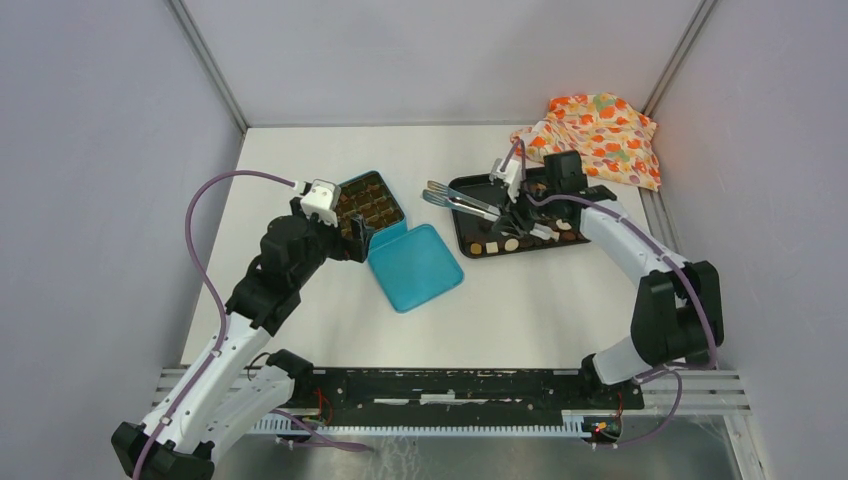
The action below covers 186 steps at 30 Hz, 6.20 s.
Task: Pack the chocolate
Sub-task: Place the fake chocolate in the packing box, then pick up the fake chocolate from the plate.
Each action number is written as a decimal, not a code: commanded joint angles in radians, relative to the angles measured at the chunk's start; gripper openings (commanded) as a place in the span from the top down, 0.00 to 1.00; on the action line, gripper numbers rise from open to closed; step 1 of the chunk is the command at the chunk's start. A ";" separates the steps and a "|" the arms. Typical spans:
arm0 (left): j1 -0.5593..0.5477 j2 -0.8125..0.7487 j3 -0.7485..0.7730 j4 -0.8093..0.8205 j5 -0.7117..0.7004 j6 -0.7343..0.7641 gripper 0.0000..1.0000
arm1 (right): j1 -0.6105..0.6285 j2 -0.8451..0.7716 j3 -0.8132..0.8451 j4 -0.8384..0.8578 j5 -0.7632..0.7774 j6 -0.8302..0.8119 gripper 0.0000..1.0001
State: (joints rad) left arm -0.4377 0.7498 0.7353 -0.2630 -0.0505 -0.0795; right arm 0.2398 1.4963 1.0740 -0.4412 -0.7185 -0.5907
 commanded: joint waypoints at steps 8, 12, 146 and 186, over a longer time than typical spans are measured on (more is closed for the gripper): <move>0.005 -0.017 0.024 0.015 -0.025 -0.001 0.00 | 0.151 0.183 0.352 -0.107 0.144 -0.020 0.91; 0.005 -0.022 0.024 0.014 -0.033 0.001 0.00 | 0.205 0.247 0.438 -0.128 0.208 -0.013 0.91; 0.005 -0.029 0.024 0.011 -0.035 0.003 0.00 | -0.162 0.017 -0.073 -0.124 0.233 -0.065 0.57; 0.004 -0.035 0.024 0.014 -0.030 0.001 0.00 | -0.144 -0.090 -0.081 -0.046 0.142 -0.003 0.89</move>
State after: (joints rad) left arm -0.4377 0.7261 0.7353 -0.2642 -0.0944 -0.0795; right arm 0.0814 1.4490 0.9512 -0.5434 -0.4767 -0.6140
